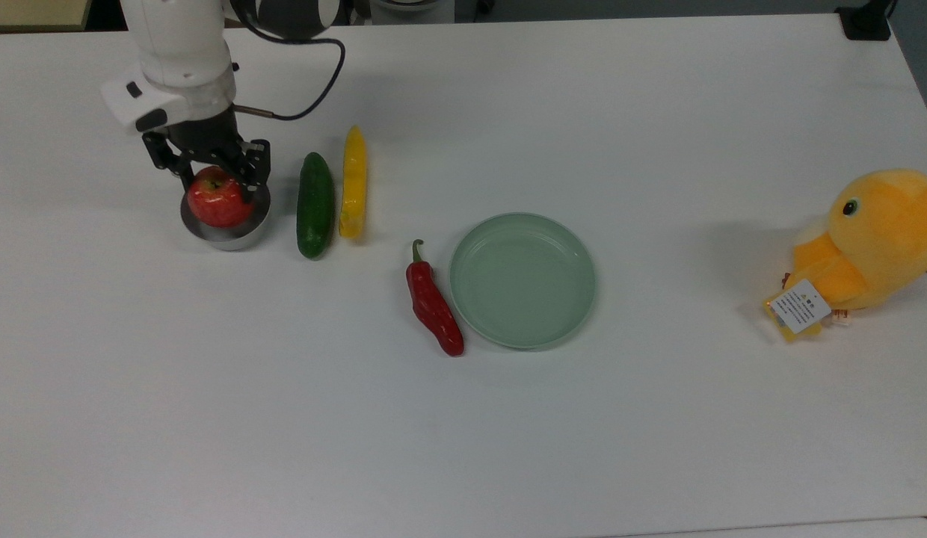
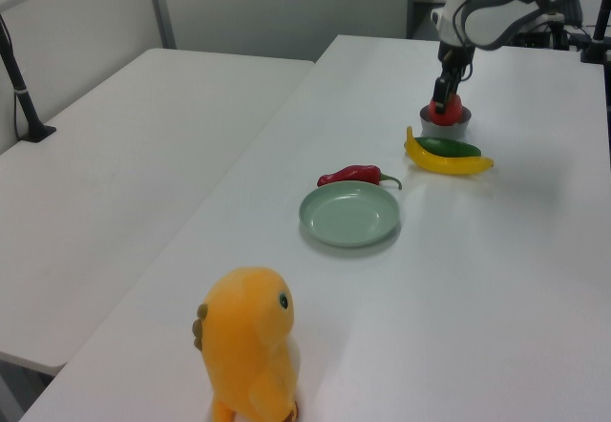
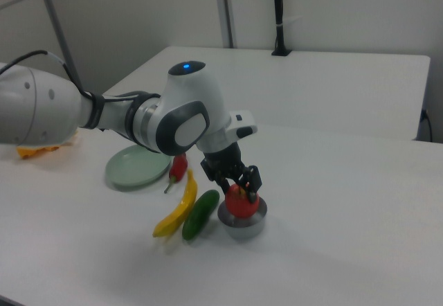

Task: Red apple placed in the center of the desktop
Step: 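Lift the red apple up out of the grey bowl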

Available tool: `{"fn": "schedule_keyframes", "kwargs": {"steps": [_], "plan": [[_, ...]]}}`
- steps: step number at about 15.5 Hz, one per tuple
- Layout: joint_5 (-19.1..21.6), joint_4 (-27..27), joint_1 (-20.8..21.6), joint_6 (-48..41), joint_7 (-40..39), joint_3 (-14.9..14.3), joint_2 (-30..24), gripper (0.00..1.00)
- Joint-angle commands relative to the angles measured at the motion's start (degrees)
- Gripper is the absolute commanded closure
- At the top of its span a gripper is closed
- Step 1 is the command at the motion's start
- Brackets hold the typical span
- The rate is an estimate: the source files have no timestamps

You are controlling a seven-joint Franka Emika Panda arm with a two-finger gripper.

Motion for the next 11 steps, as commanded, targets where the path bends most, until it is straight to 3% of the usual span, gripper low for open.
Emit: {"fn": "schedule_keyframes", "kwargs": {"steps": [1, 4, 8, 11], "plan": [[0.58, -1.27, 0.13, -0.11, 0.13, -0.56, -5.47, 0.50], [3.21, -0.14, 1.18, -3.00, 0.84, -0.39, -7.42, 0.50], [4.10, 1.10, 5.83, -9.51, 5.92, 0.31, -9.79, 0.50], [4.10, 1.10, 6.64, -12.41, 9.09, 4.08, -10.15, 0.50]]}}
